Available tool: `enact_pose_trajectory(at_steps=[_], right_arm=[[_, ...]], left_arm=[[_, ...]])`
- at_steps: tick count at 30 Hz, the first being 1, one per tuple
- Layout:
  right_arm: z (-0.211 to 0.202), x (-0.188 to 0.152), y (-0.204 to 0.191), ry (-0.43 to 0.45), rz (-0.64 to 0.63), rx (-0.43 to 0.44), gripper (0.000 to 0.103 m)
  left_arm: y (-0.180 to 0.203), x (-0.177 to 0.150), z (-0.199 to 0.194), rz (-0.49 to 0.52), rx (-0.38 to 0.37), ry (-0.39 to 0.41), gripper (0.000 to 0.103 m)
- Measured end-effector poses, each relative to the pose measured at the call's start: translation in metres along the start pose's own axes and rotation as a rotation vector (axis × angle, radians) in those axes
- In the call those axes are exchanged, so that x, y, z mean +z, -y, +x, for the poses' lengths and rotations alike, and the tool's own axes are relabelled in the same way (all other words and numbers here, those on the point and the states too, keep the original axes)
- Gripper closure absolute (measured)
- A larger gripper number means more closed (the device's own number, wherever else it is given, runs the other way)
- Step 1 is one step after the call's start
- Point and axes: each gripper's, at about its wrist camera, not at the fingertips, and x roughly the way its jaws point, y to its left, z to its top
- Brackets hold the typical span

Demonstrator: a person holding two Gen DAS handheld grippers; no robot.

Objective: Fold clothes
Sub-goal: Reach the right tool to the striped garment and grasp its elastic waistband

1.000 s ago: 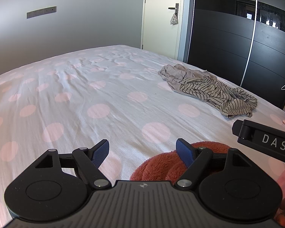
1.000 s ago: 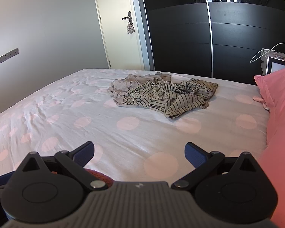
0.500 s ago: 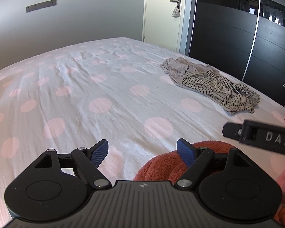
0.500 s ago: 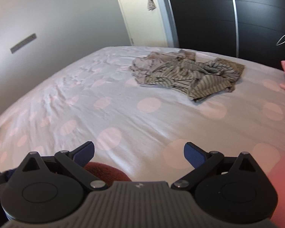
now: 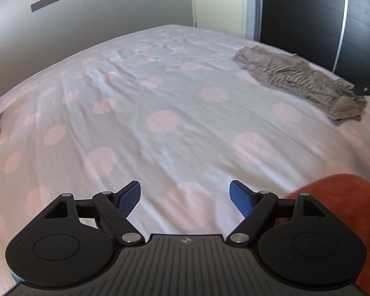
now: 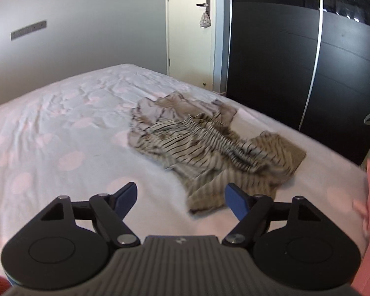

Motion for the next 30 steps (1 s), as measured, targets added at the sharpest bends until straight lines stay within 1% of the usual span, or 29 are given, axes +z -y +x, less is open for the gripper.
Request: enact_pose_trajectory(at_steps=[3,6,9,10,13,14,16,17,18,20,21,22,24,27,30], right_arm=[[0.040,0.014,0.016,-0.026,-0.109,-0.053,0.035],[0.077,0.023,0.031,-0.047,-0.177,-0.087,0.036],[0.109,0.027,0.040,-0.093,-0.230,-0.117,0.038],[0.119,0.027,0.042,-0.109,-0.246,-0.130,0.042],[0.143,0.025,0.046,-0.151,-0.282,-0.164,0.048],[0.148,0.025,0.047,-0.160,-0.283,-0.169,0.052],[0.159,0.025,0.050,-0.176,-0.286,-0.178,0.056],[0.164,0.025,0.052,-0.184,-0.287,-0.182,0.062],[0.168,0.025,0.052,-0.192,-0.287,-0.181,0.066],[0.167,0.026,0.049,-0.200,-0.281,-0.168,0.086],[0.163,0.028,0.046,-0.202,-0.274,-0.162,0.089],[0.159,0.030,0.043,-0.204,-0.262,-0.149,0.090],[0.147,0.035,0.030,-0.209,-0.239,-0.091,0.092],[0.119,0.044,0.000,-0.202,-0.233,0.028,0.092],[0.090,0.054,-0.038,-0.195,-0.233,0.154,0.093]], left_arm=[[-0.017,0.003,0.013,-0.024,0.040,-0.029,0.024],[-0.030,0.004,0.024,-0.051,0.072,-0.055,0.024],[-0.039,0.003,0.034,-0.064,0.094,-0.084,0.024],[-0.041,0.002,0.037,-0.066,0.100,-0.094,0.024],[-0.048,-0.002,0.044,-0.080,0.118,-0.120,0.024],[-0.051,-0.002,0.047,-0.084,0.122,-0.129,0.024],[-0.055,-0.003,0.049,-0.080,0.131,-0.142,0.025],[-0.056,-0.003,0.051,-0.077,0.136,-0.148,0.025],[-0.057,-0.003,0.051,-0.073,0.139,-0.151,0.025],[-0.060,-0.003,0.050,-0.066,0.144,-0.156,0.025],[-0.062,-0.003,0.048,-0.066,0.145,-0.155,0.025],[-0.065,-0.003,0.045,-0.066,0.146,-0.154,0.025],[-0.069,-0.003,0.041,-0.066,0.149,-0.151,0.027],[-0.078,-0.001,0.030,-0.071,0.156,-0.137,0.028],[-0.089,0.000,0.013,-0.082,0.157,-0.117,0.029]])
